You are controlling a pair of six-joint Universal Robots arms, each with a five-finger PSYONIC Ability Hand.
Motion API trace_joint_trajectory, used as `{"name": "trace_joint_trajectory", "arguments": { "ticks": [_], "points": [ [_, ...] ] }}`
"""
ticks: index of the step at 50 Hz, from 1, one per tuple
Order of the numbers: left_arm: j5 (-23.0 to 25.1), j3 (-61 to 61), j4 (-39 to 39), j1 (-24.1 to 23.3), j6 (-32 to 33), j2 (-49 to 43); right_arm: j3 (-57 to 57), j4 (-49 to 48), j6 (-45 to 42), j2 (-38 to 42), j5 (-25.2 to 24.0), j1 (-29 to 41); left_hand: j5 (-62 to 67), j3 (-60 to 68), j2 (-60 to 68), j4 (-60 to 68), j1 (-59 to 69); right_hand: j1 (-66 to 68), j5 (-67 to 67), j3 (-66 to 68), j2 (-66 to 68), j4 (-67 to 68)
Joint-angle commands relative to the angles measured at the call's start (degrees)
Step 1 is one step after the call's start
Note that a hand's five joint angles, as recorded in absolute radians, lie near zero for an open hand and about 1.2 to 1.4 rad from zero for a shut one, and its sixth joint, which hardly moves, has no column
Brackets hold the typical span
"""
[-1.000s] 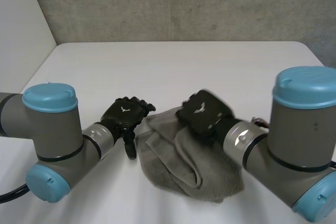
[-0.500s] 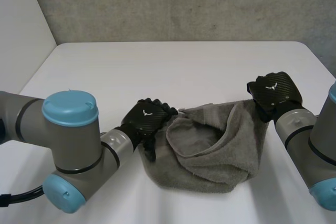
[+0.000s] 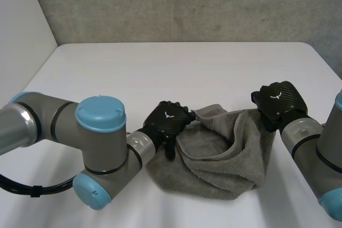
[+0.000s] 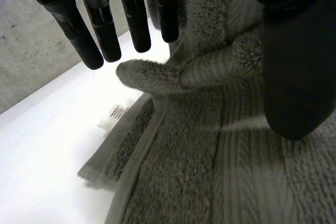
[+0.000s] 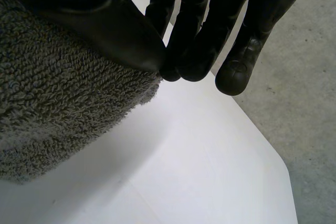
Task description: Fold the towel.
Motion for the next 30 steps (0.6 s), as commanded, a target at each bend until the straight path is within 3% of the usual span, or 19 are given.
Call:
{"name": "trace_joint_trajectory", "arguments": {
  "ticks": [1,19,30],
  "points": [
    [-0.2,1.8,0.0,-2.2,-0.4,-0.7,-0.2,0.0,-1.0,0.5,-0.2,-0.6,-12.0,-1.6,-1.6,-1.7,-1.6,4.0,3.4,3.0,4.4,3.1],
    [0.1,-3.3,1.4,-3.0,0.0,7.4,0.0,-0.4,-1.6,1.3,-1.4,-1.2,-12.5,-2.1,-2.1,-2.2,-2.1,4.0,3.4,3.0,4.4,3.1],
    [0.0,-6.3,5.5,-3.8,1.2,7.0,0.0,-0.4,-1.6,1.3,-1.4,-1.1,-10.7,-0.3,-0.3,-0.4,-0.3,4.0,3.4,3.0,4.4,3.1]
  ]
}}
